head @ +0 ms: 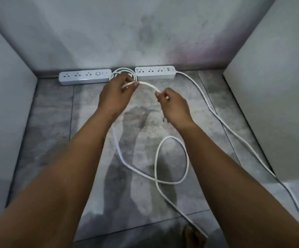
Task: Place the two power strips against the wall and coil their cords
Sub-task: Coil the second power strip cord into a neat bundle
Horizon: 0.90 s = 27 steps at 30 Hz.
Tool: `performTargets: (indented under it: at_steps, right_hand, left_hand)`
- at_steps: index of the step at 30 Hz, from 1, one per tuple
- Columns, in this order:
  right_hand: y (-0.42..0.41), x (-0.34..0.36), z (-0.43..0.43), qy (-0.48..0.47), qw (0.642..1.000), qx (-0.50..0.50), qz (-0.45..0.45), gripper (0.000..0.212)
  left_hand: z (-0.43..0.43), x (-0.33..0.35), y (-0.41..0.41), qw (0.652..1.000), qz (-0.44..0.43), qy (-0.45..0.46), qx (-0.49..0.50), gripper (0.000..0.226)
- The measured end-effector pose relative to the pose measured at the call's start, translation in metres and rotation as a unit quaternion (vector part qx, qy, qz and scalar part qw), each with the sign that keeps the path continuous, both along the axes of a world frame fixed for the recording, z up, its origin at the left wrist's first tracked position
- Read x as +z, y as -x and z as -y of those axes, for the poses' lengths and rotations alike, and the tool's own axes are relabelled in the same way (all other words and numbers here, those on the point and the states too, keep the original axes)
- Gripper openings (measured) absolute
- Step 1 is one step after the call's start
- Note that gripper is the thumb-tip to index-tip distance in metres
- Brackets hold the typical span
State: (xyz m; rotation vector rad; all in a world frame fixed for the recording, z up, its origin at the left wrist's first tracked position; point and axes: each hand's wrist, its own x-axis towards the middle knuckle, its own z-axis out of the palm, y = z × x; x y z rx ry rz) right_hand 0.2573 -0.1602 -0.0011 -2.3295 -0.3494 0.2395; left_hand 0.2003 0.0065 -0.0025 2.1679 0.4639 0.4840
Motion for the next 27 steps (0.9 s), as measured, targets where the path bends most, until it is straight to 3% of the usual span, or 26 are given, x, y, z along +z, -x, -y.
performTargets:
  at_steps: [1, 3, 5, 7, 9, 10, 14, 17, 19, 20, 22, 25, 27]
  right_hand:
    - [-0.004, 0.004, -0.004, -0.017, 1.000, -0.016, 0.021, 0.037]
    - [-0.015, 0.008, -0.008, -0.057, 0.996, -0.067, 0.017, 0.034]
    - [-0.027, 0.009, -0.009, -0.146, 0.978, -0.139, -0.057, 0.032]
    - [-0.029, 0.011, -0.009, -0.298, 0.905, -0.215, -0.213, 0.033]
    - [-0.024, 0.013, -0.005, -0.370, 0.835, -0.237, -0.331, 0.033]
    - [-0.020, 0.013, -0.004, -0.354, 0.835, -0.221, -0.358, 0.033]
    - [-0.009, 0.002, -0.006, -0.214, 0.896, -0.127, -0.367, 0.017]
    - [-0.005, -0.001, -0.011, -0.178, 0.929, -0.070, -0.316, 0.021]
    - [-0.003, -0.001, -0.014, -0.197, 0.929, -0.043, -0.311, 0.025]
    - [-0.002, 0.000, -0.016, -0.231, 0.913, -0.039, -0.334, 0.025]
    - [0.001, 0.002, -0.022, -0.342, 0.842, -0.058, -0.414, 0.026]
    - [0.007, 0.002, -0.036, -0.481, 0.724, -0.116, -0.481, 0.025]
    - [0.013, 0.000, -0.046, -0.491, 0.711, -0.133, -0.485, 0.028]
  left_hand:
    - [-0.007, 0.002, 0.002, 1.000, -0.007, 0.017, 0.005, 0.016]
    - [-0.019, 0.001, 0.009, 0.991, -0.016, 0.134, 0.008, 0.022]
    - [-0.024, -0.008, 0.021, 0.972, -0.035, 0.231, 0.015, 0.029]
    - [-0.023, -0.021, 0.036, 0.963, -0.067, 0.259, 0.023, 0.031]
    - [-0.022, -0.032, 0.046, 0.957, -0.068, 0.278, 0.043, 0.029]
    - [-0.024, -0.035, 0.049, 0.955, -0.062, 0.284, 0.063, 0.029]
    - [-0.034, -0.034, 0.054, 0.958, -0.055, 0.270, 0.080, 0.029]
    - [-0.042, -0.029, 0.055, 0.971, -0.059, 0.227, 0.042, 0.028]
    - [-0.045, -0.031, 0.054, 0.967, -0.054, 0.247, 0.032, 0.027]
    - [-0.045, -0.032, 0.052, 0.959, -0.049, 0.278, 0.034, 0.026]
    - [-0.042, -0.037, 0.050, 0.927, -0.043, 0.369, 0.052, 0.026]
    - [-0.029, -0.039, 0.050, 0.841, -0.067, 0.535, 0.042, 0.032]
    - [-0.017, -0.040, 0.051, 0.816, -0.091, 0.571, 0.014, 0.030]
